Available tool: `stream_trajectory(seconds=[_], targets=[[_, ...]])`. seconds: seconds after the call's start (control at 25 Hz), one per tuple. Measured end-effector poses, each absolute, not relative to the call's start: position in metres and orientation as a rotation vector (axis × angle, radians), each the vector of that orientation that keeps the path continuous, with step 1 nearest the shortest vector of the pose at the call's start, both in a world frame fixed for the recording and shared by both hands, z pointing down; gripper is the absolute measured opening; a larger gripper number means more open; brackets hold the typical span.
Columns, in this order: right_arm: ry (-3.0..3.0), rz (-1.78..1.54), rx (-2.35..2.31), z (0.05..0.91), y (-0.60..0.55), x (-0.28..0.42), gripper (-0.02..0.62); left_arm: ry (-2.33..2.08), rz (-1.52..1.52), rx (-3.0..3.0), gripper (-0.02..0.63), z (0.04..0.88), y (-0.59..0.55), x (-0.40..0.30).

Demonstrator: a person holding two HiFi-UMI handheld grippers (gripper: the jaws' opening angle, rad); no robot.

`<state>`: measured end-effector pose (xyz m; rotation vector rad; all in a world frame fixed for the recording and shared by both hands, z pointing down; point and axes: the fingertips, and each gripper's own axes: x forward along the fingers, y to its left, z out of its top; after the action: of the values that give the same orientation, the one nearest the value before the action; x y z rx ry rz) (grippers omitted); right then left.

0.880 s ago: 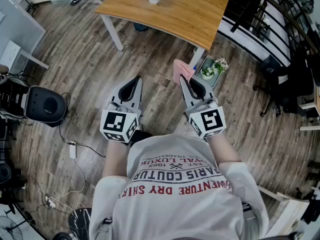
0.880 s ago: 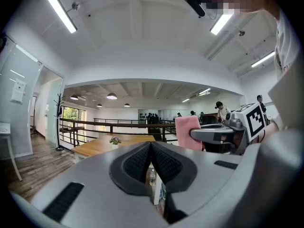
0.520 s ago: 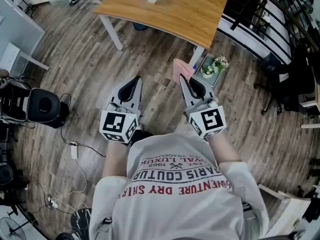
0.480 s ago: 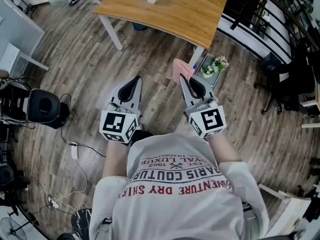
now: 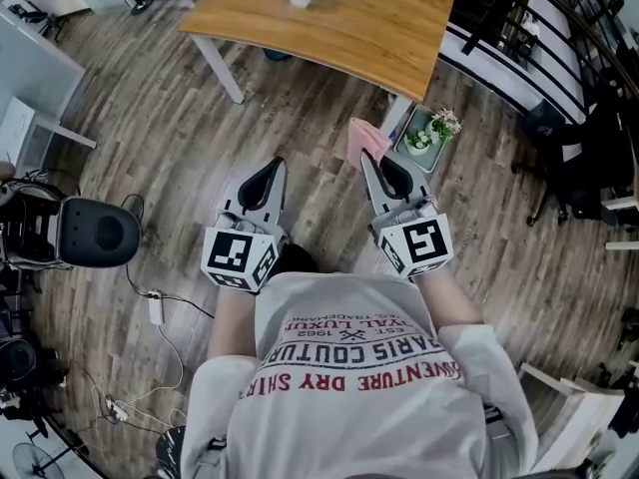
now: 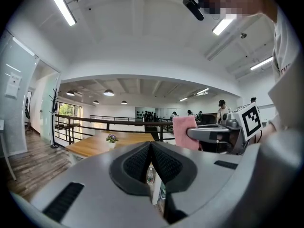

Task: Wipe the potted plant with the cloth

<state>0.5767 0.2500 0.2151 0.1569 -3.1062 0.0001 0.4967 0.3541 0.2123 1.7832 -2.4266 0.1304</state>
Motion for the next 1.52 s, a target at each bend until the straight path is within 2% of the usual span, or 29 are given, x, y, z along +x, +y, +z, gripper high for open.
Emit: stream_trajectory(seconds=[0.28, 0.84, 1.12, 1.52], targets=[[-3.073, 0.041, 0.213, 0.229, 0.239, 0.498, 0.043, -2.389, 0.124, 1.797, 0.014, 0.227, 0.347, 0.416], [-2.984, 0.024, 0.481, 0.227, 0.196, 0.249, 0.043, -2.222, 0.124, 1.994, 0.014, 0.226, 0.294, 0.152], [-2.914, 0.044, 0.577, 0.247, 0.171, 0.194, 0.043, -2.125, 0.116, 2.023, 0.014, 0.249, 0.268, 0.083], [-2.779, 0.132, 0.728, 0.307, 0.069, 0.133, 0.043, -1.947, 0.198, 2.072, 0.014, 0.303, 0.161, 0.003]])
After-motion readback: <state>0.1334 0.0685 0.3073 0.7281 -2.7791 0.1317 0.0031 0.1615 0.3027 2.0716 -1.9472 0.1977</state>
